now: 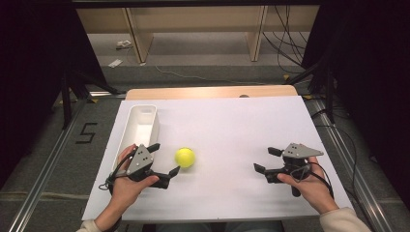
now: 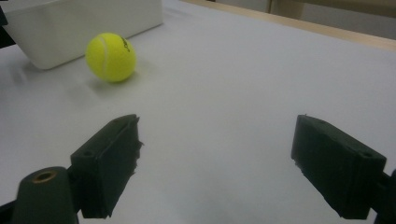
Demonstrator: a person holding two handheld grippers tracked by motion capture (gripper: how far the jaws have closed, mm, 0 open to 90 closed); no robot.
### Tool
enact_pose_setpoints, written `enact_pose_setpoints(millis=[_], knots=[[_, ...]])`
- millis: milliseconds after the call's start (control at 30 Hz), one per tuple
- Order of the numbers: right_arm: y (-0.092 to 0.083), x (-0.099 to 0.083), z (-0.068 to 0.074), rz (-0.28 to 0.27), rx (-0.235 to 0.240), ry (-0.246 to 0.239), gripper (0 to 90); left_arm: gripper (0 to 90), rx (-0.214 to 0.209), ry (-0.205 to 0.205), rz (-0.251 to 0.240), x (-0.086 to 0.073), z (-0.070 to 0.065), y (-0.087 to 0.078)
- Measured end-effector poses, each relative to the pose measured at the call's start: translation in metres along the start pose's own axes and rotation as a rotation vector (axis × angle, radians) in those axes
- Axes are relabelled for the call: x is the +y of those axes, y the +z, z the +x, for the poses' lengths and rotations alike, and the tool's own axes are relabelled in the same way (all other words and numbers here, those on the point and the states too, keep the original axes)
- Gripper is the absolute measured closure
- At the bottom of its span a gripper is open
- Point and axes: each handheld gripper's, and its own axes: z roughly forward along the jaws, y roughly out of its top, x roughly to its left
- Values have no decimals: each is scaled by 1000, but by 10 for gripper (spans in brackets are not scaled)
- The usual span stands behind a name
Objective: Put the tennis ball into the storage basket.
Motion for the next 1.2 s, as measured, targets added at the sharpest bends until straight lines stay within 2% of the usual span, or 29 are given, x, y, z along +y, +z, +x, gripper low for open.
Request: enact_pose_setpoints(millis=[300, 467, 733, 800, 1200], knots=[[3, 1, 3, 10, 0, -3, 162, 0, 9, 1, -8, 1, 0, -2], [9, 5, 10, 8, 9, -7, 162, 0, 8, 8, -6, 1, 0, -2], [24, 11, 23, 13, 39, -33, 162, 0, 5, 12, -6, 1, -2, -2], [32, 14, 29, 25, 51, -55, 162, 0, 4, 12, -6, 1, -2, -1], [57, 23, 48, 40, 88, -84, 161, 0, 6, 15, -8, 1, -2, -2]])
